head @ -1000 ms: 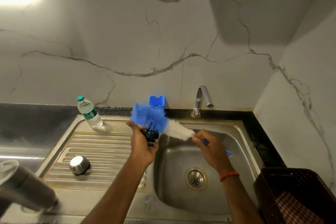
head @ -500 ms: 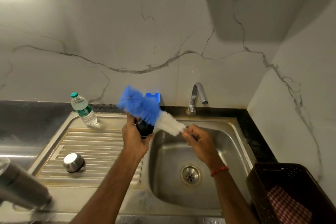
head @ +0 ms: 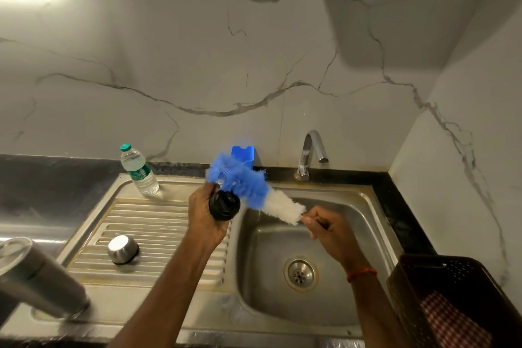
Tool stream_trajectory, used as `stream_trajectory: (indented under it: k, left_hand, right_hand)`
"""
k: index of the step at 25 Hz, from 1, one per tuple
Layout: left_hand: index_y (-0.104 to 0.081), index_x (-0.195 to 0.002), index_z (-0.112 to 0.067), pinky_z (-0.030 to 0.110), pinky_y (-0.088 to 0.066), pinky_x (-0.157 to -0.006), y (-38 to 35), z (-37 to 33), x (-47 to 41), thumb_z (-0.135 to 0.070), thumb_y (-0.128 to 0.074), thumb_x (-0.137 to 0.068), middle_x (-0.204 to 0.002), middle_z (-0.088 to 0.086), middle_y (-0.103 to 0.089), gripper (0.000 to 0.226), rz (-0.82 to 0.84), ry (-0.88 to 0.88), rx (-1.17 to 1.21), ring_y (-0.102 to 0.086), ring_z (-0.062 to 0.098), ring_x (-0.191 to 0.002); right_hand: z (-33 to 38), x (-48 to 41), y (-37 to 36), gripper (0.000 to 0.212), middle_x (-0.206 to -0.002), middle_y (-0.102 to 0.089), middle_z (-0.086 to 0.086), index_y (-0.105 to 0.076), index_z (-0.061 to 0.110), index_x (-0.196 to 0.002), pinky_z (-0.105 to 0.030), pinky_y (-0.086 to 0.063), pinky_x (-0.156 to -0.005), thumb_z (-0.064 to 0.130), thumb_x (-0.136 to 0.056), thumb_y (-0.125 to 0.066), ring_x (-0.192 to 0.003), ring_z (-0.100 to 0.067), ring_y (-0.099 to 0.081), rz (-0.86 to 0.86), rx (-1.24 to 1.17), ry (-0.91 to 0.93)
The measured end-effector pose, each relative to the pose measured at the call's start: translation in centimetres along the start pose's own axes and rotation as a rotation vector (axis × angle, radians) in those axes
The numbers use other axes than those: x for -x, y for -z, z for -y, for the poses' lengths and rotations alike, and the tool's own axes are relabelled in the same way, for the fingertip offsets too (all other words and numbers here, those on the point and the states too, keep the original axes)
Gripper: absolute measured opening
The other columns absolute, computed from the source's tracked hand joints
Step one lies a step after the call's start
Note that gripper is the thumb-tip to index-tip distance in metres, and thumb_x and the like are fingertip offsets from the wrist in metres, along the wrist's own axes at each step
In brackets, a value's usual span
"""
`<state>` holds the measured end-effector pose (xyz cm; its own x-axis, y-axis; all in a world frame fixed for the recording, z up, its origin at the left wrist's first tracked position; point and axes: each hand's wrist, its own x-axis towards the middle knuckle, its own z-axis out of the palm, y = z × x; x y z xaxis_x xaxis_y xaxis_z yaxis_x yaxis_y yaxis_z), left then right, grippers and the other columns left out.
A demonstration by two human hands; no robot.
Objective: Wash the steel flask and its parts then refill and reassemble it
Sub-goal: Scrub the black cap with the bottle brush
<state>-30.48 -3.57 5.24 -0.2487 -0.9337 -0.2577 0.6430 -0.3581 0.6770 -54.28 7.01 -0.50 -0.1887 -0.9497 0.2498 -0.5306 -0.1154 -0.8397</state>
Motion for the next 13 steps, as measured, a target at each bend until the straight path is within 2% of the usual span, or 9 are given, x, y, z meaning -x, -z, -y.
stream_trajectory:
  k: [3,5,7,9,11,13]
  left_hand:
    - [-0.067,-0.107,-0.011,0.028,-0.056,-0.048,-0.1,0.9,0.3,-0.030,-0.053,-0.102,-0.088,0.007,-0.071,0.024,-0.048,0.081,0.045,-0.071,0.018,-0.068]
    - [-0.067,-0.111,-0.013,0.028,-0.057,-0.051,-0.1,0.4,0.1,-0.038,-0.059,-0.099,-0.092,0.007,-0.072,0.028,-0.084,0.094,0.087,-0.071,0.019,-0.072]
    - [-0.066,-0.107,-0.016,0.027,-0.054,-0.048,0.8,-0.8,-0.4,-0.040,-0.059,-0.099,-0.090,0.005,-0.070,0.027,-0.129,0.057,0.099,-0.070,0.017,-0.067]
    - [-0.065,-0.097,-0.018,0.024,-0.051,-0.046,1.5,-1.5,-0.6,-0.044,-0.056,-0.099,-0.085,0.003,-0.068,0.028,-0.139,0.056,0.074,-0.068,0.014,-0.061]
    - [-0.067,-0.098,-0.016,0.024,-0.053,-0.048,1.3,-1.2,-0.3,-0.045,-0.056,-0.099,-0.086,0.004,-0.071,0.031,-0.109,0.091,0.061,-0.069,0.015,-0.066]
    - [-0.069,-0.109,-0.014,0.026,-0.056,-0.052,0.7,-0.5,-0.3,-0.042,-0.057,-0.099,-0.094,0.007,-0.072,0.032,-0.064,0.128,0.038,-0.071,0.019,-0.075]
  right_hand:
    - [1.8,-0.8,-1.8,0.018,-0.071,-0.060,-0.002,-0.061,0.014,-0.081,-0.028,-0.048,-0.058,0.021,-0.098,-0.059,-0.064,-0.016,-0.057,-0.026,0.001,0.066]
    - [3.0,-1.6,-3.2,0.017,-0.072,-0.060,0.000,-0.062,0.014,-0.086,-0.027,-0.050,-0.059,0.025,-0.097,-0.059,-0.065,-0.015,-0.057,-0.007,0.007,0.129]
    - [1.9,-1.3,-2.9,0.019,-0.072,-0.059,-0.002,-0.061,0.020,-0.082,-0.027,-0.049,-0.060,0.033,-0.095,-0.059,-0.064,-0.015,-0.056,-0.016,0.001,0.111]
    - [0.2,0.0,-2.3,0.025,-0.070,-0.055,-0.009,-0.056,0.020,-0.074,-0.036,-0.048,-0.061,0.036,-0.092,-0.059,-0.062,-0.020,-0.054,-0.057,-0.078,0.057]
    - [0.1,0.4,-3.3,0.026,-0.067,-0.053,-0.010,-0.056,0.015,-0.071,-0.039,-0.048,-0.060,0.028,-0.093,-0.064,-0.060,-0.019,-0.052,-0.075,-0.129,0.018]
    - [1.6,-0.1,-5.2,0.024,-0.065,-0.054,-0.008,-0.058,0.013,-0.072,-0.028,-0.045,-0.057,0.015,-0.095,-0.066,-0.058,-0.010,-0.050,-0.050,-0.126,-0.022]
